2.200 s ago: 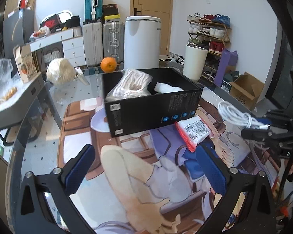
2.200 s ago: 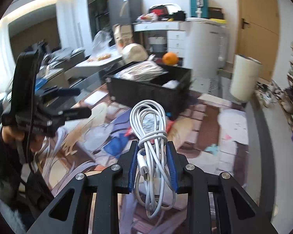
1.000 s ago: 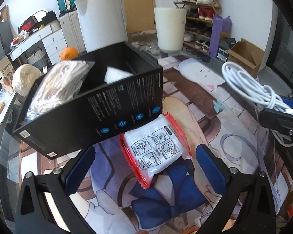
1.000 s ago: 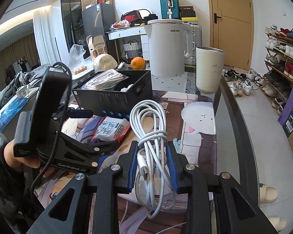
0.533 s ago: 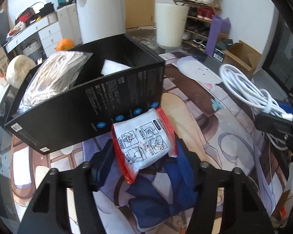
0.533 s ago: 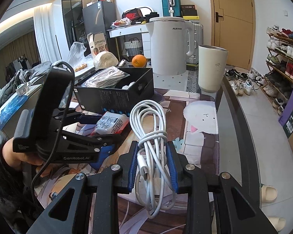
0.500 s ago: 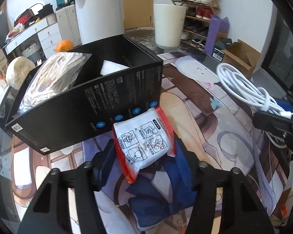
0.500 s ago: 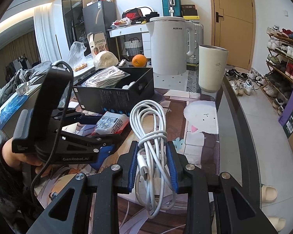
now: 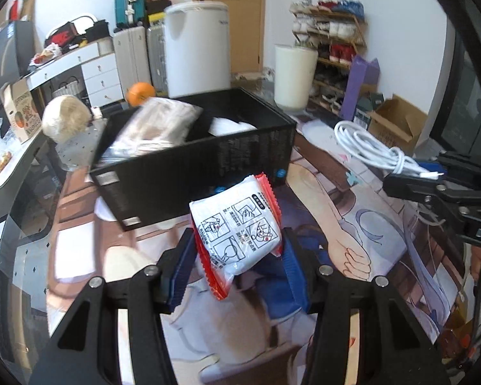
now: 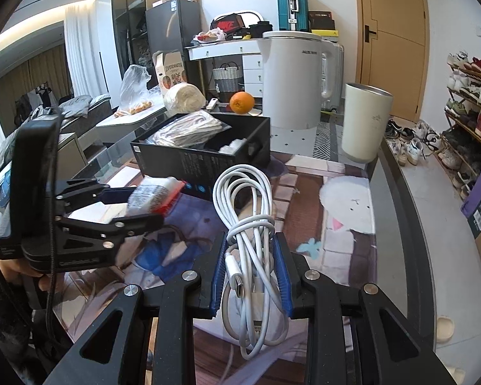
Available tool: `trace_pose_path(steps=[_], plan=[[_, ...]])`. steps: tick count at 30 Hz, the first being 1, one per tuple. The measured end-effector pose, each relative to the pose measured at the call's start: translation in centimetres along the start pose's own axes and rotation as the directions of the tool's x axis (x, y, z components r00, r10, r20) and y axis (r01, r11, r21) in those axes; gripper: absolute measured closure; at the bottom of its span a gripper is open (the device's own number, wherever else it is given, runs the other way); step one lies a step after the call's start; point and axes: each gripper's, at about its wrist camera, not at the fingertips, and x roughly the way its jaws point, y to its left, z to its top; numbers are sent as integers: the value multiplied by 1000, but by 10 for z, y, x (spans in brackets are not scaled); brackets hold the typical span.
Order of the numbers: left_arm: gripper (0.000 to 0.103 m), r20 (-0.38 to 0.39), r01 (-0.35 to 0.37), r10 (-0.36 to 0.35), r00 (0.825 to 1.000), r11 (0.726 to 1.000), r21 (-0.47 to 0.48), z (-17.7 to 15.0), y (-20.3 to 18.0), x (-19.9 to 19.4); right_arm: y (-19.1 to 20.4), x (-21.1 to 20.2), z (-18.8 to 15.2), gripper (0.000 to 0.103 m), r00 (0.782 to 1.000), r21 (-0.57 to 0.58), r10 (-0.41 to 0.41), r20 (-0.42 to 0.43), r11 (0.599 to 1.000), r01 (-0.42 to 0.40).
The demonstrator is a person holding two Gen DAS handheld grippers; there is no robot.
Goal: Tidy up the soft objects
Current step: 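Grasp the red-edged white sachet with the left tool while the right tool holds the cables, then carry the cable bundle and red-edged sachet over the black box with both tools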
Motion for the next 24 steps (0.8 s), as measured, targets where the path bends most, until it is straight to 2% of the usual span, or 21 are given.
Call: trace_pose_path(steps=[13,24], plan=[[51,89,-36,42,995,997,-68,-9,40,-36,35,15,22,75,999,-44,46,16,998,-45],[51,130,-25,32,991,998,-61,12,52,-45,41,27,50,75,998,-26,52,42,998,-51]])
